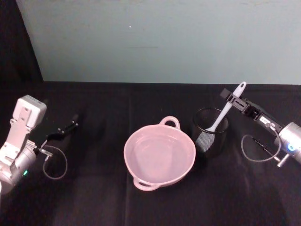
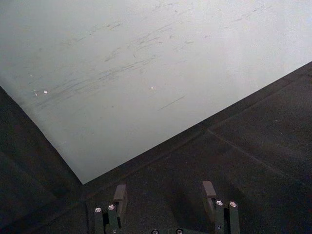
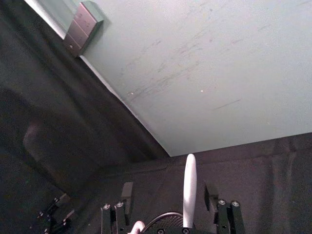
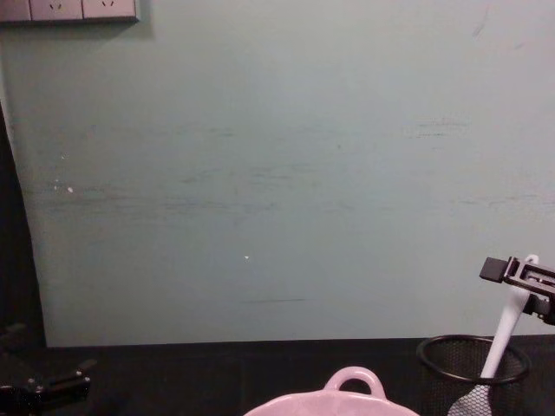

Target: Use the one hand to pick up the spoon and stir the clear water in the bowl.

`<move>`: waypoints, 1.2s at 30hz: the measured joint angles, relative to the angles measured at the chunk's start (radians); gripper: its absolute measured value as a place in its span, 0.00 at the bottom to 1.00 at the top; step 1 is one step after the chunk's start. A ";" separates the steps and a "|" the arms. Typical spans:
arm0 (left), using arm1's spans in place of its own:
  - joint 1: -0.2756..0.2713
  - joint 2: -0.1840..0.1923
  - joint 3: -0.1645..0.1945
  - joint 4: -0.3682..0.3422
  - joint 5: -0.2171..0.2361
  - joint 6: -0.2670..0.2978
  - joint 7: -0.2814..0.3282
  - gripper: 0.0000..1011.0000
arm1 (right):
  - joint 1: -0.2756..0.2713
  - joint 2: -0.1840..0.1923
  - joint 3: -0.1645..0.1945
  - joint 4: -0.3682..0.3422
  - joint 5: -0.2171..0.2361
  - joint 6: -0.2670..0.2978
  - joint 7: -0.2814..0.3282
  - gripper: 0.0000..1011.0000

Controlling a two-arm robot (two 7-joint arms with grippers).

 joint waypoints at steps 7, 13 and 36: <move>0.000 0.000 0.000 0.000 0.000 0.000 0.000 0.99 | 0.008 0.005 -0.016 0.007 0.010 -0.016 0.009 0.74; 0.000 0.000 0.000 0.000 0.000 0.000 0.000 0.99 | 0.011 0.015 -0.027 0.004 0.021 -0.024 0.007 0.56; 0.000 0.000 0.000 0.000 0.000 0.000 0.000 0.99 | -0.036 0.095 -0.067 -0.174 -0.222 -0.174 -0.099 0.12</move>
